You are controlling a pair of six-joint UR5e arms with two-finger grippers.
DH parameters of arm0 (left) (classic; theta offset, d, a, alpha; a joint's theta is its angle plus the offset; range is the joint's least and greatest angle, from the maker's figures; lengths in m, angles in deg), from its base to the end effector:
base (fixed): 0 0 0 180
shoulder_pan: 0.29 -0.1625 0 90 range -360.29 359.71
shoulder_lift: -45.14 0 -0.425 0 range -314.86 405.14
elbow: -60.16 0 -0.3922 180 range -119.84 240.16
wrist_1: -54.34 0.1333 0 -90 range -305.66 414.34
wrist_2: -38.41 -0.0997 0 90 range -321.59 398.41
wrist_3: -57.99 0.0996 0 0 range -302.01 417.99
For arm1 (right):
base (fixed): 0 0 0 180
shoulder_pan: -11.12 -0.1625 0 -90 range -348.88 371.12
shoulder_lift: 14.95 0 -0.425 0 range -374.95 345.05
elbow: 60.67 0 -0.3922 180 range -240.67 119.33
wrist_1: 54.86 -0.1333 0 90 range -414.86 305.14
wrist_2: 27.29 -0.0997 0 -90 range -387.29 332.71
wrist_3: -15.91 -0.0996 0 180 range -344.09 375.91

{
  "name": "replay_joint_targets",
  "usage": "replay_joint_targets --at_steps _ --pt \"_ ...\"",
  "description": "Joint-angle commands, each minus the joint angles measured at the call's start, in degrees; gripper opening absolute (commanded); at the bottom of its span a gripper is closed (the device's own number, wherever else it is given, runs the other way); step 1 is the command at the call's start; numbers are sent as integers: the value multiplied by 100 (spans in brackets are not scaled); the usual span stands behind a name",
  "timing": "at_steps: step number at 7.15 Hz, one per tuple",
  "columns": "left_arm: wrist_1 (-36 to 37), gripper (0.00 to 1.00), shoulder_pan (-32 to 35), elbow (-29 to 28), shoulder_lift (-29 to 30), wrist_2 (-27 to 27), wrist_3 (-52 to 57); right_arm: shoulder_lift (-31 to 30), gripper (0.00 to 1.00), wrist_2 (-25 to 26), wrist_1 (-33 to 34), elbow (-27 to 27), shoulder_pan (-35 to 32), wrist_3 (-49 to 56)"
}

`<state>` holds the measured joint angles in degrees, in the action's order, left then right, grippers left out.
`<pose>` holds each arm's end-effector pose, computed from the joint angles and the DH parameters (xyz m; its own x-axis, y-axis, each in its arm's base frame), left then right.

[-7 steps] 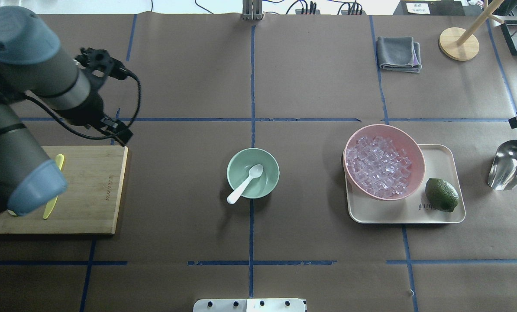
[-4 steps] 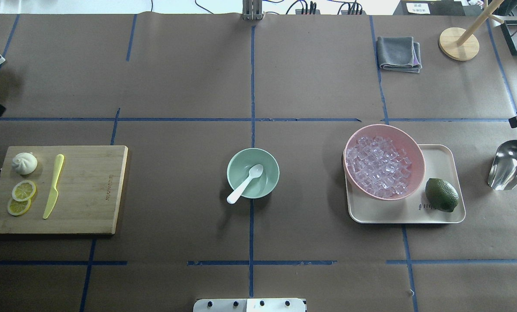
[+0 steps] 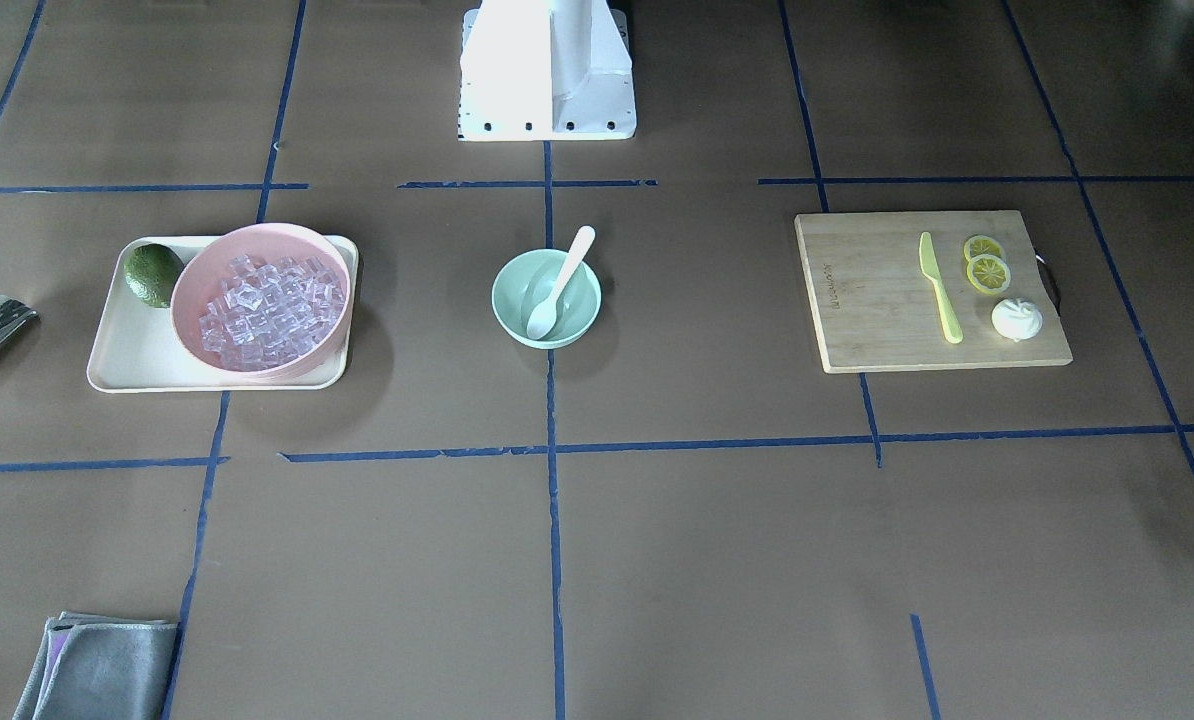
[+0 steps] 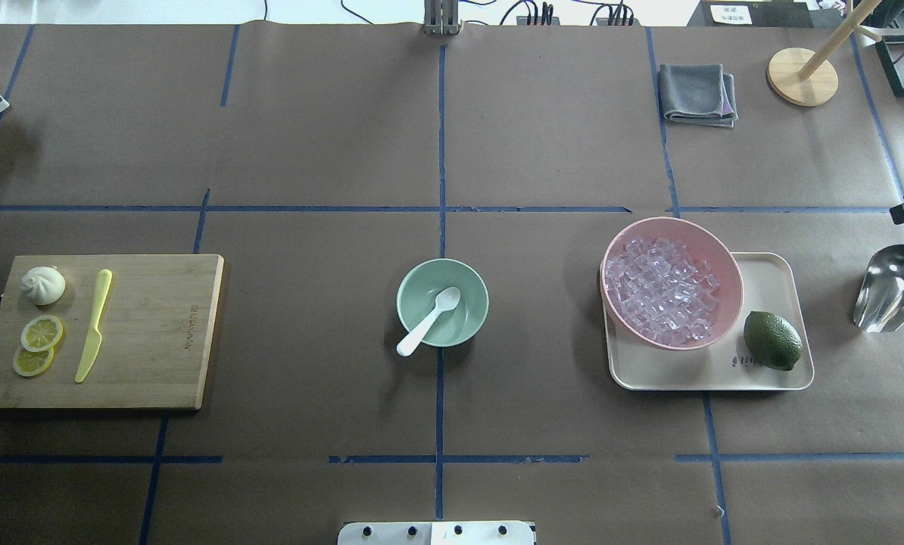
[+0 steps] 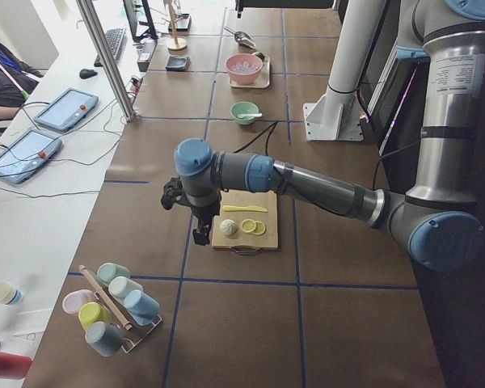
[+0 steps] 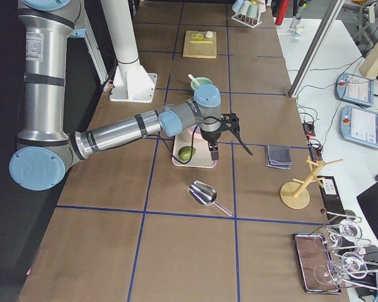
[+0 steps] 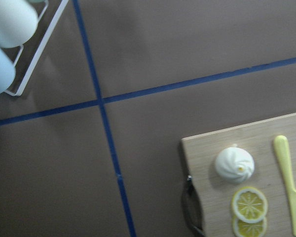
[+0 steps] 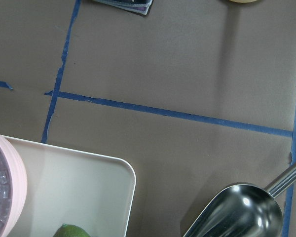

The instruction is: Put spoon and ice into bowl

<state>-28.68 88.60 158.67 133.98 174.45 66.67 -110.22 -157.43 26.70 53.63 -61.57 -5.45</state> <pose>-0.0523 -0.4816 0.6057 0.6831 0.1688 -0.7106 -0.1239 0.9856 0.1150 -0.0695 -0.4552 0.4794 0.6935 -0.1677 0.7007 0.0123 0.9751 0.2213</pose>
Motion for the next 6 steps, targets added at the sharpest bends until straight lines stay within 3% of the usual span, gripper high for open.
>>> replay_joint_targets --at_steps 1,3,6 --pt "-863 100 217 -481 -383 10 2 -1 100 -3 0 22 0 -9" --pt "-856 100 226 -455 -359 2 -7 356 100 -81 18 31 139 -845" --pt "-856 100 226 -437 -368 19 2 1184 100 267 9 92 1262 -2797"
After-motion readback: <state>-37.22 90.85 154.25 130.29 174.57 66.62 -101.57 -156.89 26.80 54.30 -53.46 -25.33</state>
